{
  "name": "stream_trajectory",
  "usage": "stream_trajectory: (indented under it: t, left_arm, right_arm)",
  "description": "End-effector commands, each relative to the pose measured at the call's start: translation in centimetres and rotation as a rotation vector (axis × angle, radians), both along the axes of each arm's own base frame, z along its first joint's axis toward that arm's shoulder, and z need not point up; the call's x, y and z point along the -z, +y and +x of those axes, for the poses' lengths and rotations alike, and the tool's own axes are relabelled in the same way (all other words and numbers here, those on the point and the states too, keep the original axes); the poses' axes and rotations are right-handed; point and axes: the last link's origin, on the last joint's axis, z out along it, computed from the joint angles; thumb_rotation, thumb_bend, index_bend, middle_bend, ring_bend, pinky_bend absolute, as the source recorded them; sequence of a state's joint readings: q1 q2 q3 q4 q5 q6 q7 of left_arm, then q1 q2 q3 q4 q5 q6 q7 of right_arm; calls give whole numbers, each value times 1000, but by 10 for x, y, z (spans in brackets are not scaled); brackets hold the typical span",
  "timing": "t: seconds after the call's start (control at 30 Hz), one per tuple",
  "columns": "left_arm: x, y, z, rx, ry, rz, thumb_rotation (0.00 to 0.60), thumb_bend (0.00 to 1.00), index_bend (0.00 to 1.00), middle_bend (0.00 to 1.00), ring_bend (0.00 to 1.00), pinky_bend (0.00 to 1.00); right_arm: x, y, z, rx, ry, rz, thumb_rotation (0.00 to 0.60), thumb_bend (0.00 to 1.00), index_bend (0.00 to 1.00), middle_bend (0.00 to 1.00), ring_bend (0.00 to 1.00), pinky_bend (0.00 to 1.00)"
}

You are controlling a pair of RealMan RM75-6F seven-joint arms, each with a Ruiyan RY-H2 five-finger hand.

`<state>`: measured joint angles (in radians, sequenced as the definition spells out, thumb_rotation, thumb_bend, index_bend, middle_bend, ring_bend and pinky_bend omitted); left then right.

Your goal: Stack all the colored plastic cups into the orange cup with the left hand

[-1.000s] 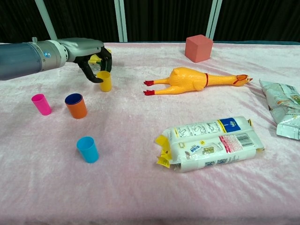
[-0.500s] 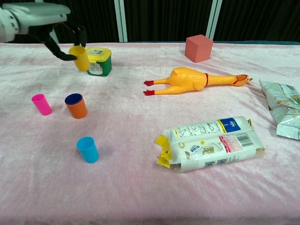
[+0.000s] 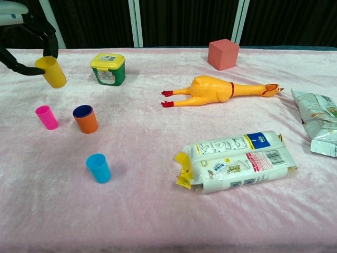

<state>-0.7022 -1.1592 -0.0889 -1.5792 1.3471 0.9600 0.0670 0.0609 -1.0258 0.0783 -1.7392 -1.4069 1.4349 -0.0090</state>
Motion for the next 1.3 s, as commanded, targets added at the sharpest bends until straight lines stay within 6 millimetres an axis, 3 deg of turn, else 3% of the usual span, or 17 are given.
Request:
stream_trajectory:
  t: [0.03,0.4,0.93,1.0,1.13,1.3]
  left_arm:
    - [9,0,3,18,-18,-14,600,340,483,513,100,127]
    - [41,3,5,27,22,-82,600,340,483,514,100,127]
    - [67,9,-5,-8,38,-129,600,332,464,500,100,127]
    - [68,9,-6,-10,45,-136,600,295,431,468,98,126]
    - [69,7,-10,-17,76,-156,600,156,288,309,42,91]
    - [63,6,-7,-7,79,-143,600,133,230,257,22,78]
  right_arm:
    - [0,0,0,1,-1,-1,600,263,35,55,161,214]
    - [-1,0,-1,3,-3,-2,600,263,35,55,161,213]
    - [-1,0,-1,6,-7,0,600,263,35,56,161,214]
    - [-1,0,-1,5,-7,0,600,263,35,56,161,214]
    - [-1,-1,-1,6,-7,0,600,263,35,55,160,214]
    - [-1,-1,-1,6,-7,0,600,263,35,55,161,214]
